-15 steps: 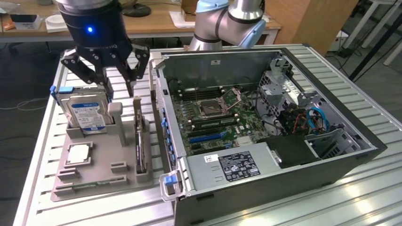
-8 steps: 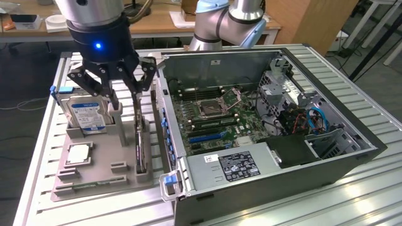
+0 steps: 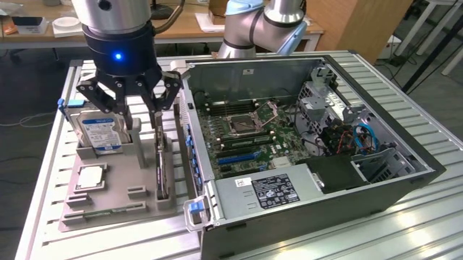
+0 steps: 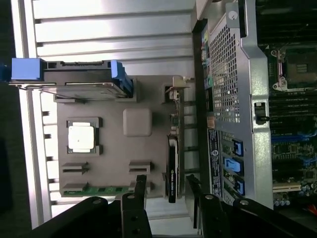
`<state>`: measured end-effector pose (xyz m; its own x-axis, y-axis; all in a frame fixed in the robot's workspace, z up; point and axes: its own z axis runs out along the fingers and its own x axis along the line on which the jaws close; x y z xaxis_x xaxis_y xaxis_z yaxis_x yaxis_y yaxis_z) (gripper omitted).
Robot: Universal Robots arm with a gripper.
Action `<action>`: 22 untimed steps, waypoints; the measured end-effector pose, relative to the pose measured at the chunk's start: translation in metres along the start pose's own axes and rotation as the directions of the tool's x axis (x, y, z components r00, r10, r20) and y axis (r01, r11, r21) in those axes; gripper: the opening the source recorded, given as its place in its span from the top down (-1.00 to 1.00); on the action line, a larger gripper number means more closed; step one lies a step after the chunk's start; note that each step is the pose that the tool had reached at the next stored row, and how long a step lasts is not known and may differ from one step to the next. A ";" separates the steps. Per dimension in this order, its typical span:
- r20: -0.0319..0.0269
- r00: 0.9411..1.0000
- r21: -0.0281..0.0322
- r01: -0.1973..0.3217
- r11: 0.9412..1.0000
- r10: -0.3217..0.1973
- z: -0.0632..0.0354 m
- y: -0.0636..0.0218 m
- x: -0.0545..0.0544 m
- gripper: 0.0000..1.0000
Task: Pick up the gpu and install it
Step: 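Pick up the gpu and move the gpu toward the slot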
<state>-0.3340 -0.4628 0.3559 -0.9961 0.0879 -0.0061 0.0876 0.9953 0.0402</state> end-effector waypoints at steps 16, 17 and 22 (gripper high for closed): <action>-0.002 0.999 0.000 0.039 0.999 -0.039 0.0282 -0.0096 -0.015 0.11; -0.002 0.999 0.000 0.039 0.999 -0.039 0.0299 -0.0126 -0.015 0.11; -0.002 0.999 -0.001 0.044 0.999 -0.044 0.0386 -0.0257 -0.016 0.11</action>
<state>-0.3196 -0.4884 0.3164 -0.9990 0.0436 -0.0057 0.0433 0.9982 0.0408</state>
